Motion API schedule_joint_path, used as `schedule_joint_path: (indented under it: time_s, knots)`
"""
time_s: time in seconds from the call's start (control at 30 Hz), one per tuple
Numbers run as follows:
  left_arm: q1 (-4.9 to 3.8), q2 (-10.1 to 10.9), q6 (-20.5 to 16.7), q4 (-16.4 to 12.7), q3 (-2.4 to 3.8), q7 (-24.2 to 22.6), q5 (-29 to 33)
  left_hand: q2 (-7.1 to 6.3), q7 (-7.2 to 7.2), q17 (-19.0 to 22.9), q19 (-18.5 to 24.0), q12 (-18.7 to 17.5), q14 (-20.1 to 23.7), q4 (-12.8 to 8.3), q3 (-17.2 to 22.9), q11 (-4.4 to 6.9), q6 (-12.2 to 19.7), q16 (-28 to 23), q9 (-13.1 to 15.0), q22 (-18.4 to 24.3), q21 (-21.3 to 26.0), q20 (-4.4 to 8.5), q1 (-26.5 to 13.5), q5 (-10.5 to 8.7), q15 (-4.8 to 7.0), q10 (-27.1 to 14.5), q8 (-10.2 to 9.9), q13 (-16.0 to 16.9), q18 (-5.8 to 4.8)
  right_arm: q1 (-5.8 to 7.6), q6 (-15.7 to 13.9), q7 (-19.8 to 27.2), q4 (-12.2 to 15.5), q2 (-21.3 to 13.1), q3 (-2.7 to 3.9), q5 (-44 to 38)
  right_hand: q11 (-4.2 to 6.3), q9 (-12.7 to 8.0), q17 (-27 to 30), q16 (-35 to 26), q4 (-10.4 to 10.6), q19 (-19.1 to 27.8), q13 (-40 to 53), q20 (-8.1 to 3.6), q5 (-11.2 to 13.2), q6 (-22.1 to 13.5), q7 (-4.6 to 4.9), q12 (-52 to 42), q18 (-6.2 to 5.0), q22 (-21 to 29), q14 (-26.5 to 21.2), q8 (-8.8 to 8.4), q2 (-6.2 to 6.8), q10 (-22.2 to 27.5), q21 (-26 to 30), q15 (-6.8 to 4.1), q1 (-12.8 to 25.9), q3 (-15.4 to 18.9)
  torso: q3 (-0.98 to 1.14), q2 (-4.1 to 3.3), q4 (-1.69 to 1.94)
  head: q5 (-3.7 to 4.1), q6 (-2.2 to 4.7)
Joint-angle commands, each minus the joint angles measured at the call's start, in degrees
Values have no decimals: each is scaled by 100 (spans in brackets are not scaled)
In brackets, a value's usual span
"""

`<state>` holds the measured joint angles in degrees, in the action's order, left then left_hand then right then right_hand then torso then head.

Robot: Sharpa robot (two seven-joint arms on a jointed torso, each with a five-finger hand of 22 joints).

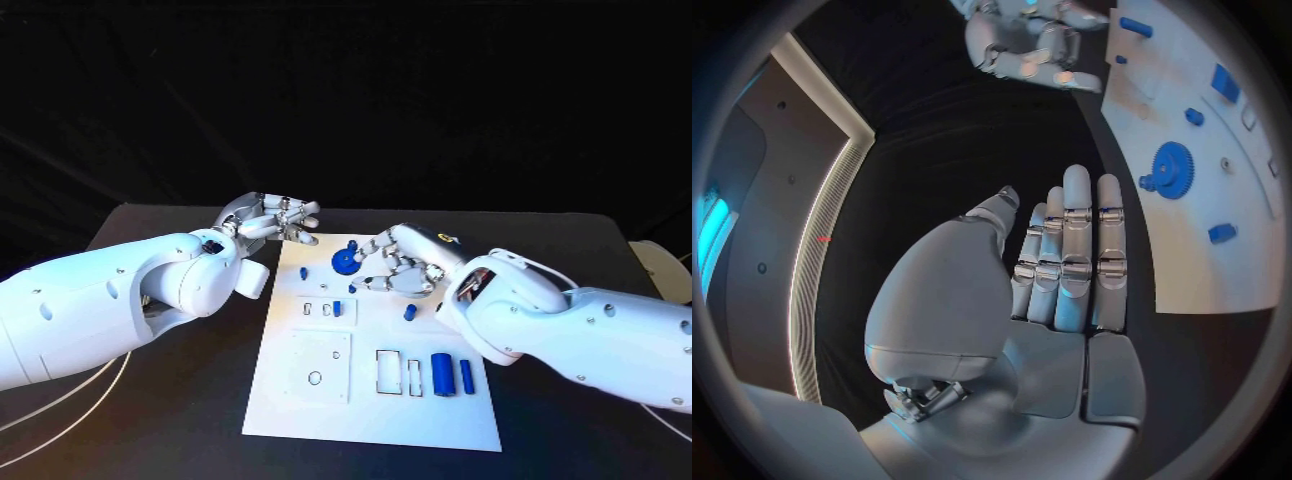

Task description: Assemble the parts on the task board

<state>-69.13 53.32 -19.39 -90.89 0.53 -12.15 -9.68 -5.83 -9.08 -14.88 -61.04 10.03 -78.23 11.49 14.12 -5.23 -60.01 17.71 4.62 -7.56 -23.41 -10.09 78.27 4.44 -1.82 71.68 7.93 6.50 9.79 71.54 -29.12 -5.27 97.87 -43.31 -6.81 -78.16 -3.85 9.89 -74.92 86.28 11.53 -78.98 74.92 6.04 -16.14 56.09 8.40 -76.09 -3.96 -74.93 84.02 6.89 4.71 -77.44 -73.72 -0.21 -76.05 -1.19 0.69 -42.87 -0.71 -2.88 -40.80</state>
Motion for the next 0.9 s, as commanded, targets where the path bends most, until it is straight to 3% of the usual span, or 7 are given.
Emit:
schedule_joint_path:
  time_s: [0.03,0.1,0.27,0.37,0.47,0.53,0.9]
  knots:
    - [-10,-8,450,63,4,1129,-1686,-3,78,-440,-383,214,-362,171,-100,142,-123,648,29,-156,-326,209,-175,-21,148,222,55,173,75,134,50,771,133,-278,6,1512,20,13,-734,-13,-18,31,31,-14,-43,62,-10,15,-47,-133,400,56,-30,21,16,-20,-38,23,0,82,-13,-8,-63]
    - [-13,-6,593,88,5,1467,-2018,3,166,-827,-566,464,-497,297,-180,210,-220,1176,69,-264,-534,315,-297,-34,222,423,122,365,77,239,81,799,173,-483,8,1744,34,22,-752,-6,-6,14,46,-24,-59,100,-25,-2,-41,-150,406,97,-43,1,2,-31,-18,48,2,108,-24,-1,-99]
    - [-155,-87,1402,207,4,2601,-3030,135,317,-5186,-807,2133,-512,525,-448,371,-273,5544,386,-1037,-1792,660,-657,-11,389,-2,486,1938,24,431,148,760,60,-952,11,2351,51,29,-751,-10,8,-2,50,-40,-84,126,-43,-11,-37,-162,407,145,-39,-14,-5,-47,11,97,7,170,-48,-29,-137]
    - [-225,-173,1759,266,3,3107,-3707,193,462,-6366,-787,3566,-827,467,-666,480,-314,6491,677,-1420,-2378,724,-930,-7,492,124,854,3258,52,474,150,736,-61,-1101,12,2509,55,26,-746,-15,25,-6,41,-50,-136,96,-46,-5,-37,-161,407,160,-29,-13,3,-55,40,147,15,205,-44,-30,-149]
    - [-267,-275,2031,311,2,3530,-4264,287,547,-6443,-734,5120,-835,543,-852,578,-179,6569,1145,-2229,-3141,793,-989,9,574,330,1354,4870,-11,499,151,723,-165,-1199,12,2590,57,26,-744,-17,27,-13,42,-53,-159,89,-47,-8,-34,-166,407,169,-27,-16,-1,-57,45,165,22,223,-41,-37,-157]
    - [-285,-349,2165,333,1,3772,-4478,254,583,-6481,-719,5537,-855,521,-983,599,-170,6598,1395,-2556,-3425,805,-1035,-19,579,426,1625,5320,-41,508,152,710,-213,-1239,12,2617,60,25,-736,-22,26,-18,42,-57,-194,79,-49,-9,-33,-170,406,181,-27,-20,-1,-59,41,182,24,229,-38,-24,-167]
    - [-434,-791,2627,464,-89,4608,-4960,314,600,-6520,-553,5796,-879,529,-1455,609,176,6626,1977,-2977,-3854,807,-1284,-30,593,393,2089,5621,-65,520,145,601,-331,-1278,11,2521,61,22,-716,-36,29,-14,27,-64,-284,43,-49,3,-37,-157,402,211,-10,-14,25,-63,45,246,30,216,-39,-36,-185]
